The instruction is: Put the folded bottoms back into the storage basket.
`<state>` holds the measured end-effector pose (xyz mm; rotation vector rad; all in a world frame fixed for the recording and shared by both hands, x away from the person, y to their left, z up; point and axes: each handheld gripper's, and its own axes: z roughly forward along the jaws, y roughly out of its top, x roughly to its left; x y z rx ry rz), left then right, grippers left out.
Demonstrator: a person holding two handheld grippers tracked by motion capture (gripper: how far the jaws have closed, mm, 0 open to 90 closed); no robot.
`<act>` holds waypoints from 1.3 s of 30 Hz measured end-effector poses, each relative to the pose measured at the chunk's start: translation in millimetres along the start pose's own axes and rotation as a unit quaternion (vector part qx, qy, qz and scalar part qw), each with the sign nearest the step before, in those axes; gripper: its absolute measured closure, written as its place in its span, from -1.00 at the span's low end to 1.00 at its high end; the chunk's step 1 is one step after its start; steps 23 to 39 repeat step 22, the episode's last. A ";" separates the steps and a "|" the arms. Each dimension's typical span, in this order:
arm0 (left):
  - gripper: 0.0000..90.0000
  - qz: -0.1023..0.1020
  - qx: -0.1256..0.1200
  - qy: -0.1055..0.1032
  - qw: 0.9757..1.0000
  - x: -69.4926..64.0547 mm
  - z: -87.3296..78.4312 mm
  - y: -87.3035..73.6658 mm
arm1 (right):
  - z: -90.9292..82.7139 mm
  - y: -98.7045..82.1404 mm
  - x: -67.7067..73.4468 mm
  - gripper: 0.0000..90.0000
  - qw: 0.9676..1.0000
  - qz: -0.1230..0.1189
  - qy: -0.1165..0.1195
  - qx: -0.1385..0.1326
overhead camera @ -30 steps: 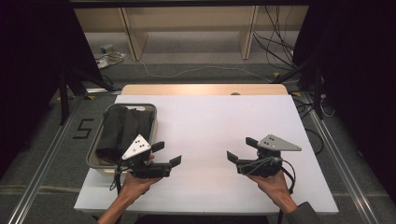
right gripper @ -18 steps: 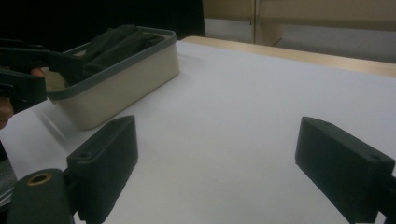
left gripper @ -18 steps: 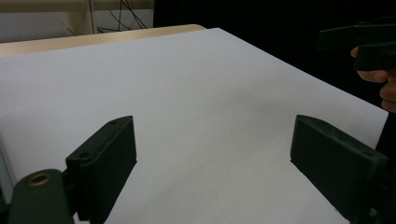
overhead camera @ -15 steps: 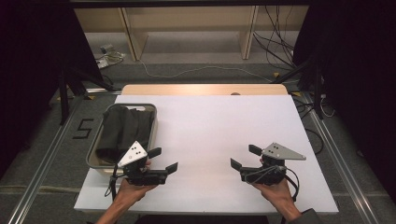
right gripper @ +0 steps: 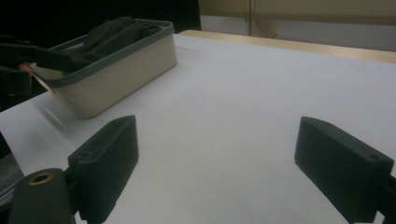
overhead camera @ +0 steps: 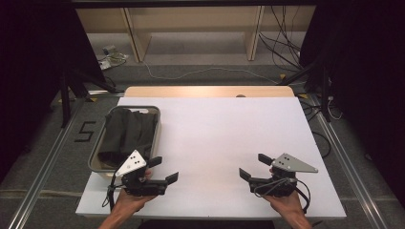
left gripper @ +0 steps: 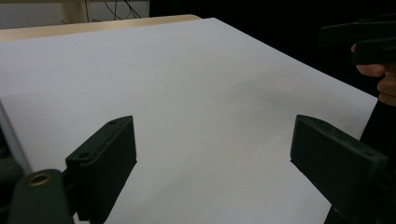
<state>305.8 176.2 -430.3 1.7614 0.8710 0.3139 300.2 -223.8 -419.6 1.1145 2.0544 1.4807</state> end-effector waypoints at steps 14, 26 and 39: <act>-0.69 -0.005 -0.019 0.002 1.000 1.3 -5.9 1.9 | -5.8 0.0 -2.3 -0.68 1.000 -0.002 -0.012 -0.013; -0.69 -0.002 -0.023 0.005 1.000 0.6 -4.2 1.5 | -7.5 1.9 -2.5 -0.68 1.000 -0.006 -0.018 -0.018; -0.69 -0.002 -0.023 0.005 1.000 0.6 -4.2 1.5 | -7.5 1.9 -2.5 -0.68 1.000 -0.006 -0.018 -0.018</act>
